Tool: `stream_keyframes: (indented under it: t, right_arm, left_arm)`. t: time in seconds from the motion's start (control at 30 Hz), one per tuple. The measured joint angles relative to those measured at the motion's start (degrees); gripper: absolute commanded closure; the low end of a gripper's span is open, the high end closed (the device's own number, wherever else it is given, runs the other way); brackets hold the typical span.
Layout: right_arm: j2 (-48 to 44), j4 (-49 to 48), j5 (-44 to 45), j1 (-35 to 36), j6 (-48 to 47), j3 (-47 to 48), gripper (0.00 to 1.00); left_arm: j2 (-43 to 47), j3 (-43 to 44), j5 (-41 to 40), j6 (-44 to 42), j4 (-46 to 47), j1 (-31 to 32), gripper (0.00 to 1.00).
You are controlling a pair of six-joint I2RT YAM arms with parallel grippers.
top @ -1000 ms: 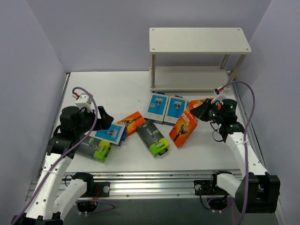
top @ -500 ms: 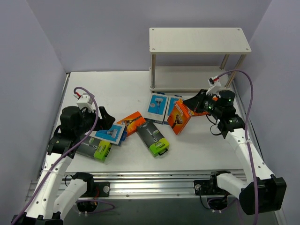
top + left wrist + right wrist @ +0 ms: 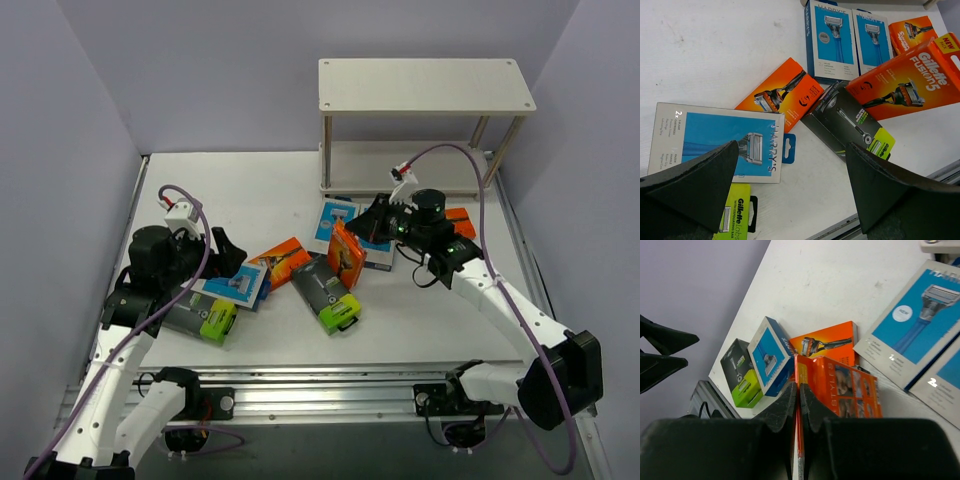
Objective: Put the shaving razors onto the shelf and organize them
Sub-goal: Grab a shaving razor with the right arm
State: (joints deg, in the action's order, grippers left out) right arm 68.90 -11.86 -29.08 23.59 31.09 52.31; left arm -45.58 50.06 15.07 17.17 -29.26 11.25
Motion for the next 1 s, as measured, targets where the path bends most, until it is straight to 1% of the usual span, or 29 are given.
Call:
stream_keyframes:
  t: [0.23, 0.53, 0.57, 0.6, 0.63, 0.67, 0.7, 0.77, 0.9, 1.0]
  right_arm:
    - [2.49, -2.1, 3.93, 6.47, 1.6, 4.24, 1.0]
    - [2.51, -4.61, 6.47, 10.34, 2.1, 6.73, 1.0]
    - [2.54, -4.57, 6.91, 10.58, 1.99, 6.73, 0.87]
    - [2.54, -4.52, 7.41, 10.69, 2.01, 6.71, 0.77]
    - [2.54, -4.48, 8.11, 10.88, 1.7, 6.62, 0.72]
    - [2.54, -4.39, 9.2, 10.95, 0.94, 6.32, 0.57]
    - [2.54, -3.78, 10.32, 10.97, 0.31, 6.08, 0.47]
    - [2.54, -1.86, 12.72, 10.91, -1.68, 5.57, 0.34]
    - [2.54, 2.23, 17.29, 9.68, -5.49, 5.22, 0.25]
    - [2.08, 3.34, 18.43, 6.54, -7.52, 4.55, 0.2]
  left_arm:
    - [-0.02, 0.0, 0.04, 0.0, 0.02, 0.0, 0.03]
    - [-0.02, 0.0, 0.17, 0.0, 0.02, 0.0, 0.03]
    - [-0.02, 0.0, 0.15, -0.02, 0.02, 0.0, 0.03]
    - [-0.02, 0.0, 0.17, -0.02, 0.02, 0.0, 0.03]
    - [-0.02, 0.0, 0.17, -0.02, 0.02, 0.0, 0.03]
    - [-0.02, 0.0, 0.17, 0.0, 0.04, 0.0, 0.03]
    - [-0.02, 0.0, 0.17, 0.0, 0.04, 0.0, 0.03]
    - [0.0, 0.0, 0.2, -0.02, 0.04, 0.0, 0.03]
    - [0.0, 0.0, 0.22, 0.0, 0.09, 0.0, 0.03]
    - [0.0, 0.0, 0.24, 0.0, 0.22, 0.0, 0.03]
